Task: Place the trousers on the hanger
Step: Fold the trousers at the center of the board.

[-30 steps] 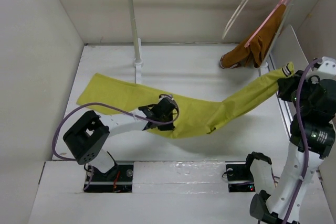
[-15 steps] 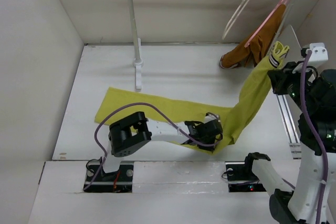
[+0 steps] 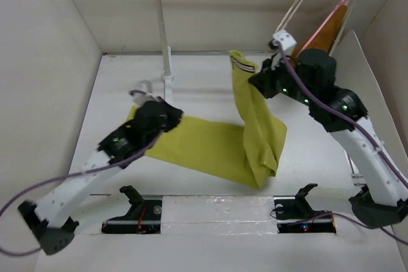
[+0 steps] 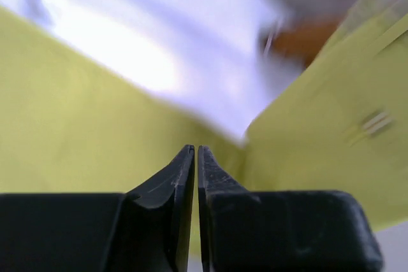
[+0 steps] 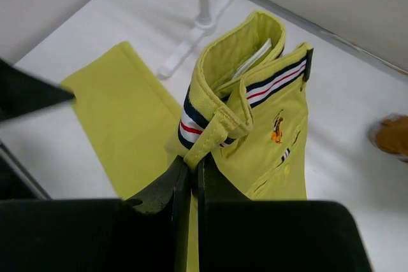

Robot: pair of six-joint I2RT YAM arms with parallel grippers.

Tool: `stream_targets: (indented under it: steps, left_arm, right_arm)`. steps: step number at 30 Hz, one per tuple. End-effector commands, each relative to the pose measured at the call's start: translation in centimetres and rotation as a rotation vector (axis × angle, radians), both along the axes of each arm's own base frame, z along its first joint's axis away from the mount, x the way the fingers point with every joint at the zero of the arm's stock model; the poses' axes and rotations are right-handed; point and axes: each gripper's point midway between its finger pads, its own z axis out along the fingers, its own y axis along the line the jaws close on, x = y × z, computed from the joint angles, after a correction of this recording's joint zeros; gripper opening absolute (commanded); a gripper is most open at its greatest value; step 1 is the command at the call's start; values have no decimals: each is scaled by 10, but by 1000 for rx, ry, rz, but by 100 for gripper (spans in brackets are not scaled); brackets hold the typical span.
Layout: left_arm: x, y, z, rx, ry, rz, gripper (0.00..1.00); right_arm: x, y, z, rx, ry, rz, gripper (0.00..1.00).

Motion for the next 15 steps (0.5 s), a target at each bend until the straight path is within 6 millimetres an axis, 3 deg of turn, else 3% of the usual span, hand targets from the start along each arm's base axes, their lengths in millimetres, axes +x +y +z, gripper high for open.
stream_targets:
  steps: [1, 2, 3, 4, 5, 8, 9, 10, 11, 12, 14, 15]
  left_arm:
    - [10, 92, 40, 111, -113, 223, 4]
    - [11, 108, 71, 110, -174, 255, 5]
    - [11, 129, 86, 116, -200, 320, 5]
    - [12, 137, 99, 120, -223, 341, 5]
    - [9, 145, 121, 116, -262, 356, 5]
    - [2, 157, 156, 73, -323, 410, 4]
    - [-1, 160, 165, 49, -341, 422, 4]
    - [-4, 167, 172, 41, -359, 451, 4]
    - [-8, 173, 181, 28, -378, 474, 5]
    - [-14, 179, 184, 24, -387, 492, 5]
    - [-23, 196, 189, 31, -401, 553, 7]
    - [-26, 200, 186, 44, -391, 561, 8]
  right_arm:
    - [10, 40, 79, 143, -217, 2, 0]
    - [17, 72, 72, 135, -199, 51, 0]
    - [21, 89, 70, 135, -193, 72, 0]
    - [25, 108, 67, 138, -191, 93, 0]
    - [29, 149, 56, 123, -168, 144, 0]
    - [35, 213, 36, 106, -150, 212, 0]
    - [36, 257, 11, 92, -118, 264, 0]
    - [31, 281, 0, 102, -97, 313, 0]
    - [29, 305, -18, 100, -64, 349, 16]
    - [20, 344, -52, 94, -11, 425, 31]
    - [2, 378, -83, 105, 73, 568, 62]
    - [-12, 390, -95, 101, 114, 624, 65]
